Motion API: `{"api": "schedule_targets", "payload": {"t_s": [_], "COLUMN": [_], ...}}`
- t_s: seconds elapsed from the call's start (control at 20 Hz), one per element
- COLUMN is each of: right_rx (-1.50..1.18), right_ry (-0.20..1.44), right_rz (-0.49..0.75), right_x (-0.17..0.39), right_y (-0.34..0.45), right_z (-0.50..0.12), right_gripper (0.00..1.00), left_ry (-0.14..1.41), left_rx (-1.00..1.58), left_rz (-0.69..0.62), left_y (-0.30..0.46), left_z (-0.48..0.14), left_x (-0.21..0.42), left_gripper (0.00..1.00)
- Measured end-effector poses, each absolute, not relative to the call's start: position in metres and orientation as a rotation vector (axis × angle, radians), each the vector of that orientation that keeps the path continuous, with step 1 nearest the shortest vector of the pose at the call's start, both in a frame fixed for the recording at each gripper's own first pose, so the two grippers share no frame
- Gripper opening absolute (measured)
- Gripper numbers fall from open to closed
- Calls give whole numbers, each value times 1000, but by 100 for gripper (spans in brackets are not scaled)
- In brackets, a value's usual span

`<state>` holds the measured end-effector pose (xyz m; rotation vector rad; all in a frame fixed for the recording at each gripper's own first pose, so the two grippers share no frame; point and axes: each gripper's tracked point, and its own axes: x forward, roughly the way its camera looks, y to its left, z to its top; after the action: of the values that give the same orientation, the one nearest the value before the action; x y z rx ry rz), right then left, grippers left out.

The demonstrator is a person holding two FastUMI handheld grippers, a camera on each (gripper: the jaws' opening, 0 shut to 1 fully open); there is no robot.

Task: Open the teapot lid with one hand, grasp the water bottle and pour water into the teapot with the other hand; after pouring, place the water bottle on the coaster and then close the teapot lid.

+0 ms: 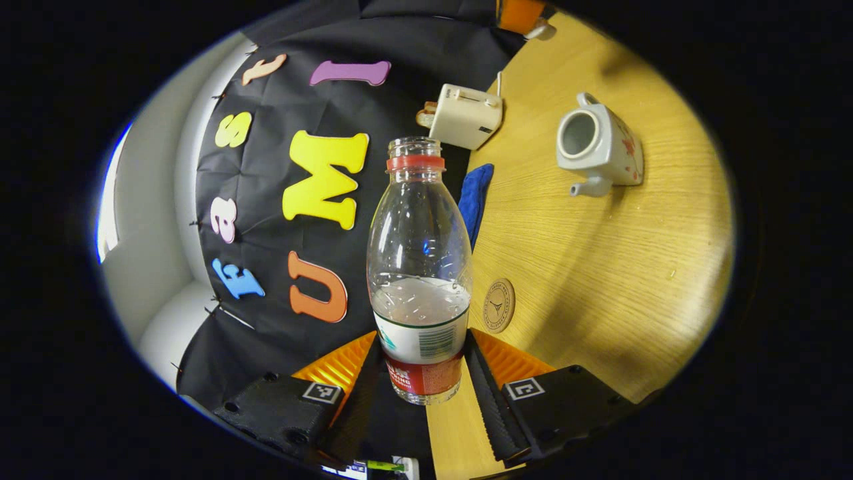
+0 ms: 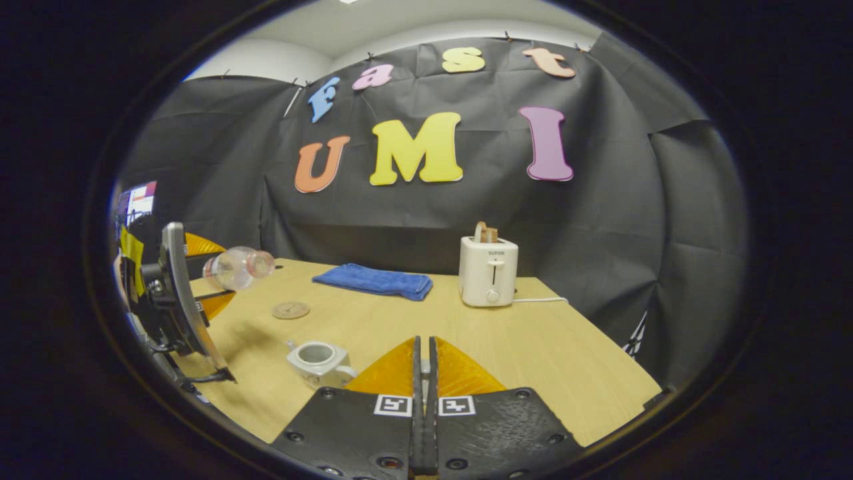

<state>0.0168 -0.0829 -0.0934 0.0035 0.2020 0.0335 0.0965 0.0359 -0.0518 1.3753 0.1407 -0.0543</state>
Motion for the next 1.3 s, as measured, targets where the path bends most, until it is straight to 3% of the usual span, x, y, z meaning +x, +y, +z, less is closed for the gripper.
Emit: {"api": "schedule_targets", "payload": {"t_s": [0.55,1.3], "right_rx": [24,32], "right_ry": [208,215], "right_rz": [25,14], "right_x": [8,2], "right_y": [-98,-107], "right_z": [-102,-108], "right_gripper": [0,0], "left_ry": [126,63], "left_rx": [1673,1849], "left_rz": [-119,-116], "left_y": [13,-8], "left_z": [-56,-47], "left_x": [101,109], "left_gripper": [74,74]}}
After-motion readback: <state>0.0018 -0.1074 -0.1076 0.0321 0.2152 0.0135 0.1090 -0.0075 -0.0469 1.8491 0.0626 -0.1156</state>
